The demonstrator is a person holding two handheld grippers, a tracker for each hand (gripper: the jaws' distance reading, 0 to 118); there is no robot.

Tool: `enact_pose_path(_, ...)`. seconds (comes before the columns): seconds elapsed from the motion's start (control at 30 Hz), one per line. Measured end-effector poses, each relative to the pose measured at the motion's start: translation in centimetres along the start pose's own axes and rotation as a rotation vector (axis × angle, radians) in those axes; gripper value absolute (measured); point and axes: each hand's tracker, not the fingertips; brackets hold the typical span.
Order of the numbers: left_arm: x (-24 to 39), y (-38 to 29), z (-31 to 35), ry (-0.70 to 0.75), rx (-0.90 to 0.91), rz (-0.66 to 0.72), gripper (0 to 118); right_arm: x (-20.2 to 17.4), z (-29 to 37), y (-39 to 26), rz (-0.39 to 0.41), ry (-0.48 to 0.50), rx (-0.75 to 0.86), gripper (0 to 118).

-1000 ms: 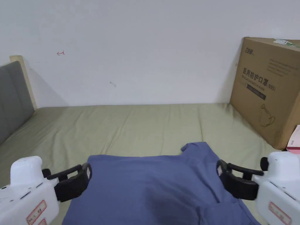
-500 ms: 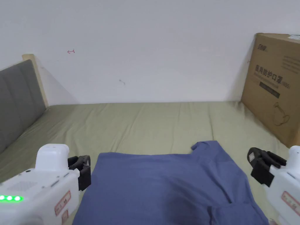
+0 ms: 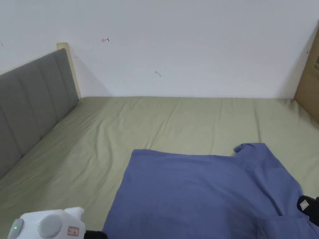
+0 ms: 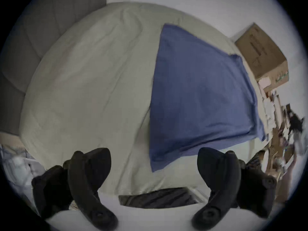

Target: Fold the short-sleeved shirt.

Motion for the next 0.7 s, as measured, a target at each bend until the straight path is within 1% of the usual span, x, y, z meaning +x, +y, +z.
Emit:
enact_pose_path(0.03,0.4,-0.2,-0.9,0.019,-0.009,-0.037,107,-0.1,0.0,-0.3,0.004,-0.008,-0.013,0)
enact_pose_path(0.07,0.7,-0.5,-1.7,0.040,-0.022,-0.065,103,-0.1,-0.1,-0.4,0.006,-0.013,-0.024,0)
enact_pose_path(0.13,1.3,-0.8,-2.5,0.021,-0.041,-0.102,65,0.0,-0.2,-0.4,0.007,-0.012,-0.033,0)
enact_pose_path(0.17,1.7,-0.9,-2.8,0.010,-0.039,-0.115,56,0.1,-0.1,-0.5,0.009,-0.015,-0.038,0)
enact_pose_path(0.2,2.3,-1.2,-2.8,0.059,-0.027,-0.140,41,0.2,-0.1,-0.6,0.012,-0.021,-0.043,0)
enact_pose_path(0.23,2.8,-1.4,-2.6,0.101,-0.004,-0.167,12,0.3,-0.1,-0.6,0.015,-0.030,-0.046,0)
enact_pose_path(0.27,3.2,-1.5,-2.1,0.057,0.037,-0.186,2,0.6,-0.1,-0.7,0.020,-0.039,-0.049,0)
enact_pose_path(0.3,3.5,-1.6,-1.7,0.006,0.064,-0.193,2,0.9,0.1,-0.8,0.027,-0.048,-0.055,0)
enact_pose_path(0.33,3.9,-1.7,-1.1,-0.031,0.092,-0.169,2,1.3,0.2,-0.8,0.036,-0.057,-0.065,0)
enact_pose_path(0.4,4.2,-1.8,-0.1,0.004,0.139,-0.165,2,2.4,0.5,-0.6,0.057,-0.060,-0.092,0)
enact_pose_path(0.43,4.4,-2.0,0.3,0.001,0.148,-0.163,2,2.8,0.6,-0.6,0.080,-0.091,-0.116,0)
enact_pose_path(0.47,4.5,-2.1,0.7,-0.011,0.150,-0.154,2,3.5,0.6,-0.5,0.107,-0.137,-0.153,3)
enact_pose_path(0.5,4.5,-2.3,1.0,-0.020,0.149,-0.146,2,4.3,0.4,-0.3,0.122,-0.158,-0.218,36)
enact_pose_path(0.53,4.4,-2.2,1.2,-0.022,0.150,-0.143,2,5.1,0.1,-0.4,0.132,-0.190,-0.274,81)
enact_pose_path(0.57,4.5,-2.4,1.6,-0.021,0.157,-0.143,2,6.3,-0.6,-0.8,0.129,-0.218,-0.363,111)
enact_pose_path(0.6,4.6,-2.7,2.0,-0.019,0.166,-0.145,2,7.5,-0.9,-1.4,0.120,-0.228,-0.427,117)
enact_pose_path(0.63,4.6,-2.8,2.4,-0.018,0.175,-0.146,2,8.3,-0.8,-1.9,0.118,-0.231,-0.437,117)
enact_pose_path(0.7,5.0,-3.1,3.5,-0.020,0.198,-0.136,3,10.4,-1.3,-3.0,0.121,-0.286,-0.511,117)
